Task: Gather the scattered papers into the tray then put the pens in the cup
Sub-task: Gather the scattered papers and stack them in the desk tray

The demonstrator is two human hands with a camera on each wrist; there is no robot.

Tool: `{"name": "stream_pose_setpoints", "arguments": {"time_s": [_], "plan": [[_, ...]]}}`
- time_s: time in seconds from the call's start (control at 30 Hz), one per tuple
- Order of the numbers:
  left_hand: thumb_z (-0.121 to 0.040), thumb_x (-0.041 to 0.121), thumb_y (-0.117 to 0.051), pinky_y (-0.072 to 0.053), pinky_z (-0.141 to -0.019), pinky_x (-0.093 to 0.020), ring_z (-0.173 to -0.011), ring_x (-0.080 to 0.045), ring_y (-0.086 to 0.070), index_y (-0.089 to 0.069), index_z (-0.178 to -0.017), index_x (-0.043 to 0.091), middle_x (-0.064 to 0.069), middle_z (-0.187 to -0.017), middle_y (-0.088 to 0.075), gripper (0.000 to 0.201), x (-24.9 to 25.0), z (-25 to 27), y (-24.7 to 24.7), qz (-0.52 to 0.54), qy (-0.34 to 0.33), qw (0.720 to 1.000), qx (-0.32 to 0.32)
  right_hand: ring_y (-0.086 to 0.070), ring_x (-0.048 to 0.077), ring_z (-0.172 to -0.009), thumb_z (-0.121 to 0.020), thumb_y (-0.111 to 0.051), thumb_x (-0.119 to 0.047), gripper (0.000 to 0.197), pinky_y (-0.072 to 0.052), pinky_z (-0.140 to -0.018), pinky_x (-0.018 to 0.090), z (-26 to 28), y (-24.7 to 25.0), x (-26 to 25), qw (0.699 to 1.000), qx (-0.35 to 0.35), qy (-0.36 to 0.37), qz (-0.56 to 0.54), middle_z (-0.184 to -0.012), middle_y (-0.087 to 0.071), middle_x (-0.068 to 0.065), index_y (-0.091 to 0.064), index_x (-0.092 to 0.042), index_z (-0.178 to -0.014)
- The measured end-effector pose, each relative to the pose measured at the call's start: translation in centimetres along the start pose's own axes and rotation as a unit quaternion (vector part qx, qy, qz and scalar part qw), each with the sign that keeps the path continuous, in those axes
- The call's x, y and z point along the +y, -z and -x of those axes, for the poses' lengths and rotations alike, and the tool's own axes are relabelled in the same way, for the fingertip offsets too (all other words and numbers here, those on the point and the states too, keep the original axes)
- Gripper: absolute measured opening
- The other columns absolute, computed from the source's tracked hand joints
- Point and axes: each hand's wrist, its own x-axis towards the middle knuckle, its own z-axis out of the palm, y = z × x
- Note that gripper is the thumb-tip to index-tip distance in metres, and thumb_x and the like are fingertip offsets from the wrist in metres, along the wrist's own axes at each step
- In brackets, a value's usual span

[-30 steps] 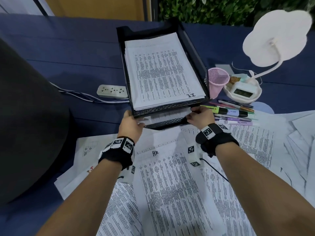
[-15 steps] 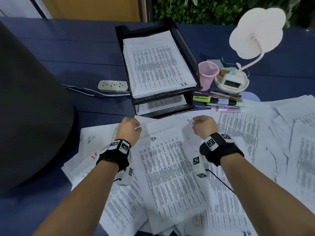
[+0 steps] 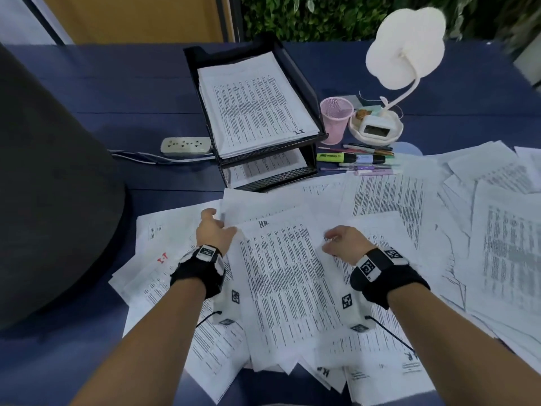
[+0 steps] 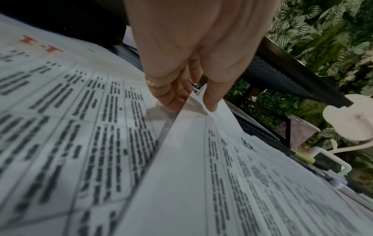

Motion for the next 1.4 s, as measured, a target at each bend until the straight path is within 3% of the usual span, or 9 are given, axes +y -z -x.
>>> {"name": "stream_pose_setpoints", "arguments": {"time_s": [0.13,0.4,0.6,0.77,0.87,0.93,1.07,1.2,1.4], "plan": [[-0.08,0.013,-0.071,-0.041,-0.075,-0.029,-0.1,-0.03,-0.057,-0.044,-0.124,0.006,-0.014,-0.113,-0.057,0.052,-0.2,0.3,-0.6,0.04,0.007,0.999,0.034,-0.061,0.023,-0.101,-0.083,-0.069,-0.015,0.031,-0.048,-0.089,0.032,0.4,-0.2,-0.2,1.0,-0.006,0.01,0.023,-0.104,-0.062,0.005,-0.059,-0.008,-0.112],[-0.082,0.015,-0.07,-0.044,-0.071,-0.025,-0.079,-0.018,-0.054,-0.06,-0.092,0.017,0.005,-0.08,-0.055,0.014,-1.1,1.3,-1.7,0.07,-0.044,0.996,-0.039,-0.051,0.02,-0.074,-0.088,-0.061,-0.011,0.019,-0.038,-0.061,0.025,0.4,0.0,-0.2,0.997,0.073,0.003,0.018,-0.074,-0.049,-0.004,-0.057,0.001,-0.101],[-0.082,0.023,-0.068,-0.047,-0.087,-0.036,-0.108,-0.032,-0.054,-0.053,-0.117,0.012,-0.015,-0.119,-0.055,0.04,-1.0,1.0,-1.1,-0.019,0.008,0.999,0.026,-0.048,0.023,-0.083,-0.094,-0.051,-0.012,0.01,-0.035,-0.071,0.026,0.3,0.0,-0.1,0.993,0.108,-0.006,0.037,-0.081,-0.051,0.003,-0.054,-0.007,-0.101],[-0.088,0.016,-0.062,-0.042,-0.077,-0.027,-0.094,-0.023,-0.057,-0.04,-0.133,0.011,-0.004,-0.102,-0.057,0.051,-0.5,1.4,-0.6,0.089,0.036,0.995,-0.008,-0.052,0.024,-0.084,-0.094,-0.051,-0.013,0.023,-0.037,-0.072,0.026,0.3,0.0,-0.3,0.996,0.08,-0.018,0.028,-0.095,-0.055,0.008,-0.057,-0.003,-0.114],[-0.087,0.018,-0.065,-0.046,-0.087,-0.032,-0.104,-0.026,-0.057,-0.039,-0.136,0.01,-0.007,-0.116,-0.058,0.056,-0.7,1.5,-1.1,0.089,0.053,0.994,-0.025,-0.052,0.024,-0.086,-0.095,-0.047,-0.012,0.026,-0.037,-0.072,0.026,0.4,0.2,-0.4,0.997,0.074,-0.037,0.006,-0.099,-0.055,0.01,-0.054,-0.003,-0.118],[-0.085,0.021,-0.068,-0.045,-0.093,-0.032,-0.11,-0.027,-0.056,-0.044,-0.133,0.008,-0.009,-0.124,-0.057,0.055,-0.7,1.4,-1.3,0.06,0.052,0.996,-0.04,-0.051,0.024,-0.087,-0.095,-0.044,-0.012,0.028,-0.036,-0.073,0.026,0.3,0.3,-0.4,0.996,0.076,-0.051,-0.002,-0.101,-0.054,0.01,-0.052,-0.002,-0.12],[-0.084,0.024,-0.068,-0.049,-0.079,-0.03,-0.097,-0.025,-0.059,-0.059,-0.118,0.006,-0.011,-0.116,-0.063,0.04,-0.2,1.3,-2.2,-0.033,0.001,0.995,-0.091,-0.051,0.024,-0.089,-0.093,-0.046,-0.011,0.028,-0.037,-0.074,0.027,0.2,0.1,-0.7,0.993,0.089,-0.073,0.001,-0.102,-0.056,0.011,-0.053,-0.002,-0.119],[-0.083,0.035,-0.064,-0.039,-0.102,-0.04,-0.128,-0.031,-0.036,-0.048,-0.133,0.017,-0.013,-0.139,-0.038,0.055,0.2,1.3,-2.3,-0.184,-0.008,0.982,-0.047,-0.053,0.024,-0.085,-0.09,-0.05,-0.01,0.022,-0.039,-0.071,0.026,0.2,0.0,-0.7,0.993,0.09,-0.074,0.019,-0.095,-0.056,0.009,-0.057,-0.003,-0.109],[-0.079,0.017,-0.069,-0.047,-0.089,-0.033,-0.109,-0.028,-0.051,-0.064,-0.098,0.016,-0.011,-0.125,-0.046,0.02,-0.3,0.5,-1.7,-0.078,-0.023,0.997,0.004,-0.052,0.024,-0.079,-0.091,-0.049,-0.008,0.023,-0.033,-0.051,0.021,0.1,0.3,-0.4,0.993,0.081,-0.081,0.004,-0.091,-0.057,0.011,-0.059,0.001,-0.11]]}}
